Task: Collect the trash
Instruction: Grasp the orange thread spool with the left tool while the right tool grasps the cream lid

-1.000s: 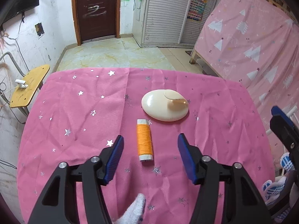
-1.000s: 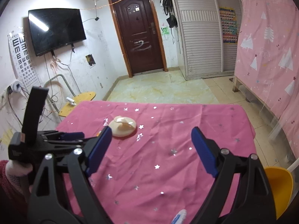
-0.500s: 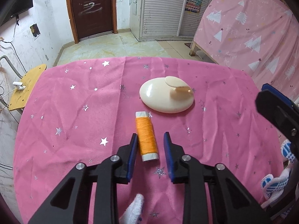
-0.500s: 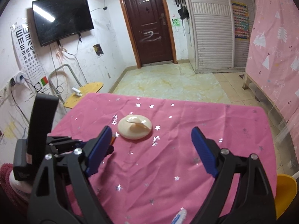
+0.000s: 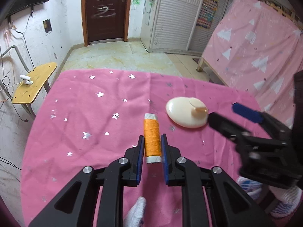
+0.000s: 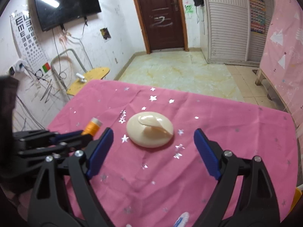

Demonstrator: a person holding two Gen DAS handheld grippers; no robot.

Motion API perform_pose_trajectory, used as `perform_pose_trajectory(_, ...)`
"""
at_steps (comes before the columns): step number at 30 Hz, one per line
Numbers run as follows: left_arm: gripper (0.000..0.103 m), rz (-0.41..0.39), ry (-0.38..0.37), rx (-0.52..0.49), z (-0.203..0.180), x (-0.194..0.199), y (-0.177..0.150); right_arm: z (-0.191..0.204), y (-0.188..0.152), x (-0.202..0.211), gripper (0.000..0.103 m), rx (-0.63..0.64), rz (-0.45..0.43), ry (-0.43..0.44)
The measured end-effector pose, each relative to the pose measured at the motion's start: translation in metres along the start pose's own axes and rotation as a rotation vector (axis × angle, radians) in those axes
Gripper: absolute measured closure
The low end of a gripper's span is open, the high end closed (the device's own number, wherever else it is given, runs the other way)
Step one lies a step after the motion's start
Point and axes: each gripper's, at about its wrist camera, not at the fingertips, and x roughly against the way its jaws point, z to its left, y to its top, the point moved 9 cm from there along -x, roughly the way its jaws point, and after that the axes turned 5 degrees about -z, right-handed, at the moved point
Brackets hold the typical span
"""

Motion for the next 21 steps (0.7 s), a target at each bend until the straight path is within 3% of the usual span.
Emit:
perform_pose_trajectory(12,0.094,-0.022,-0.016,0.043,0.022,0.018,-0.001,0.012,-0.001,-0.054,0.020,0.085,0.135,-0.031)
perform_pose_trajectory(21,0.094,-0.012,-0.029,0.057,0.025,0.013,-0.003,0.011,-0.005,-0.067,0.016,0.104,0.181,-0.061)
